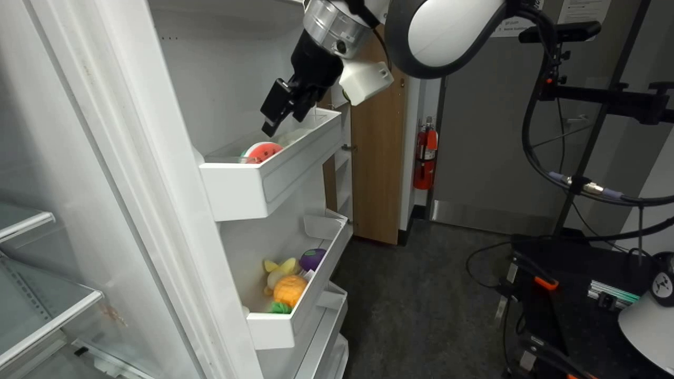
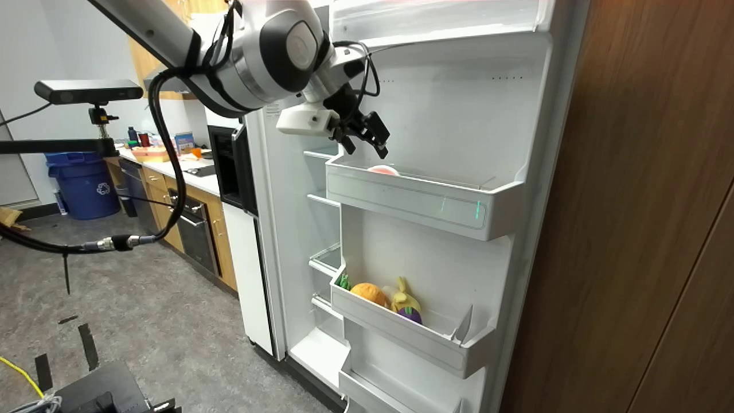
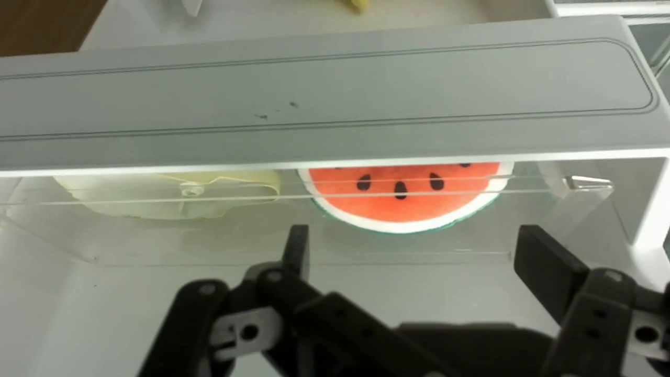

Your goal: Move the watermelon plush toy from the top compartment to the bottom compartment.

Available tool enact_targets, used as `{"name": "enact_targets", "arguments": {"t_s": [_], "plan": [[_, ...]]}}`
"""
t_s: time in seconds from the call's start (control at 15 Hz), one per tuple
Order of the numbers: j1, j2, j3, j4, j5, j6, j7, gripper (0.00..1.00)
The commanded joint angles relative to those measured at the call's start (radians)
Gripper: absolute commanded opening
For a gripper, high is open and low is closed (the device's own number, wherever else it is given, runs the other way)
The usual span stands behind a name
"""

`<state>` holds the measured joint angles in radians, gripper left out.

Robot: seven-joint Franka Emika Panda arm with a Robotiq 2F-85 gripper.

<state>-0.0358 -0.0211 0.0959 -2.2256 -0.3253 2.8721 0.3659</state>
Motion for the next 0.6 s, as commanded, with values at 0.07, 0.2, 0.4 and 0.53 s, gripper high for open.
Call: {"name": "enact_targets", "arguments": {"t_s": [0.07, 0.2, 0.4, 0.53], "plan": [[-0.005, 0.042, -0.004, 0.040, -0.047, 0.033, 0.044, 1.00], [-0.007, 0.051, -0.009, 0.048, -0.073, 0.048, 0.062, 1.00], [-0.001, 0.073, -0.011, 0.076, -0.151, 0.046, 0.128, 1.00], [-0.001, 0.083, -0.013, 0.088, -0.195, 0.041, 0.166, 1.00]]}}
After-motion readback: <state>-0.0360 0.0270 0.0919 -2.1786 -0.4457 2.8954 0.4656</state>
